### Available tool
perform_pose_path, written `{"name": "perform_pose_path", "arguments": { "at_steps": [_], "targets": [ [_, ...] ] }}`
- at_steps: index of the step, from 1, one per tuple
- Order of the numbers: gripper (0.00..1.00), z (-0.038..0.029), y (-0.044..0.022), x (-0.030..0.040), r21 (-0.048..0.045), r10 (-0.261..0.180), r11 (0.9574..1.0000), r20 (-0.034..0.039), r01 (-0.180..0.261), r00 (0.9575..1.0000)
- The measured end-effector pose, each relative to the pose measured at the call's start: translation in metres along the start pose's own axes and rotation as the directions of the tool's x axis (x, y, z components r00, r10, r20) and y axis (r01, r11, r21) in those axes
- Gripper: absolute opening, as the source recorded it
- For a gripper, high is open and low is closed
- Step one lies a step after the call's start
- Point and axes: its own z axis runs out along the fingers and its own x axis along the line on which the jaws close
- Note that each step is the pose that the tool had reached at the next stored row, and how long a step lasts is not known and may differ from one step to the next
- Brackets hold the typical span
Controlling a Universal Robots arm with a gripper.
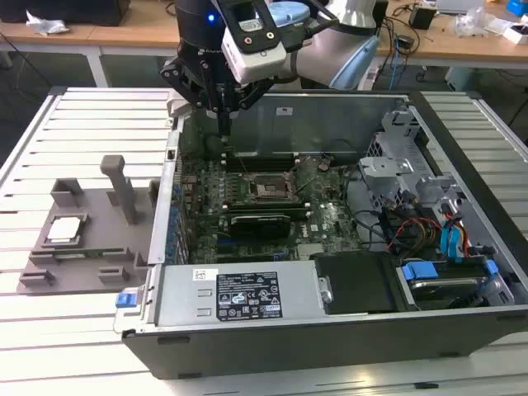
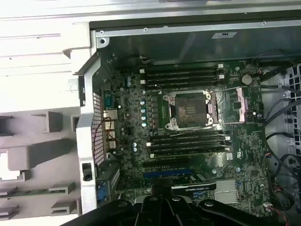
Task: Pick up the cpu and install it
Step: 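Reach for the cpu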
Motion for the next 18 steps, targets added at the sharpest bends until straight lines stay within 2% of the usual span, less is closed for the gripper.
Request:
{"name": "perform_pose_path", "arguments": {
  "at_steps": [4,9,18],
  "targets": [
    [0.11,0.0,-0.0001,0.0017,0.0004,0.0,1.0,0.0,0.0,1.0],
    [0.11,-0.0002,-0.0006,0.0075,0.0005,0.0,1.0,0.0001,0.0,1.0],
    [0.11,-0.0006,-0.0017,0.0228,0.0046,0.0,1.0,0.0004,0.0,1.0]
  ]
}}
